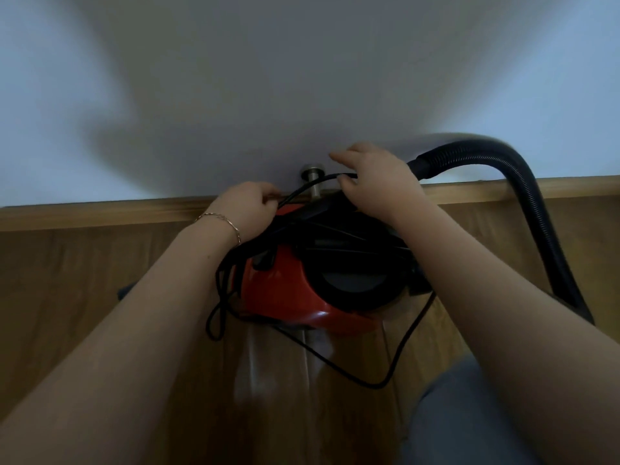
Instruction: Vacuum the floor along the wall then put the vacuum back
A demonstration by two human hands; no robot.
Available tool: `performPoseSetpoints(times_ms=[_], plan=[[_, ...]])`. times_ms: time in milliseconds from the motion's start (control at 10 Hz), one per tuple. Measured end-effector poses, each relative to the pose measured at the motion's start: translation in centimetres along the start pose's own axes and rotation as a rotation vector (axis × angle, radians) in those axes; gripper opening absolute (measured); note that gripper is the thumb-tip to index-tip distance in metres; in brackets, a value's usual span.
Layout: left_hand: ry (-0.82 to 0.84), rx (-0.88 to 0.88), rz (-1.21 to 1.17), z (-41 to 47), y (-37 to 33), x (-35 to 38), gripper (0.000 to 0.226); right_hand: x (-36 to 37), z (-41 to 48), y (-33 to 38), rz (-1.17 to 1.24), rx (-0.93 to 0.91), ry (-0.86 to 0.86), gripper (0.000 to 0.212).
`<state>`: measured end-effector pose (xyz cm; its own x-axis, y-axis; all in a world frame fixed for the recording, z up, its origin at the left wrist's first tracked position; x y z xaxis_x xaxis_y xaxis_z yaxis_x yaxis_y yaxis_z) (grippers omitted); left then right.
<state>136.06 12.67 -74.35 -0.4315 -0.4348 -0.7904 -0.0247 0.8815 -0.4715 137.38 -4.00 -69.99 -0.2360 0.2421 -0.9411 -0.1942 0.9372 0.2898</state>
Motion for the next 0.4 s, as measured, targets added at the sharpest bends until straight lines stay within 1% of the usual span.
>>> performPoseSetpoints(times_ms=[100,200,300,400], plan=[[0.034,0.023,0.015,-1.0,-0.4,-0.1,0.034,0.0,-0.9,0.8,-0.027,-0.054,0.053,0.04],[-0.017,0.041,0.036,-1.3,-0.4,-1.1,0.034,-0.5,-1.2,1.1,-0.015,-0.091,0.044,0.043],[-0.094,0.089,0.07,-1.4,-1.2,-2.2,0.035,-1.7,-0.9,1.6,-0.103,-0.109,-0.053,0.042],[-0.248,0.182,0.191,-2.4,-2.8,-3.5,0.038,-2.1,-2.3,2.7,-0.325,-0.129,-0.181,0.041]])
Point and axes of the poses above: each hand's wrist, its own z-axis towards the middle knuckle, its own x-axis out of the palm, y = z × x, the point moved 8 cm from there along z, towards the middle knuckle, and after that the axes turned 5 degrees about y, right-handed, at the moved point
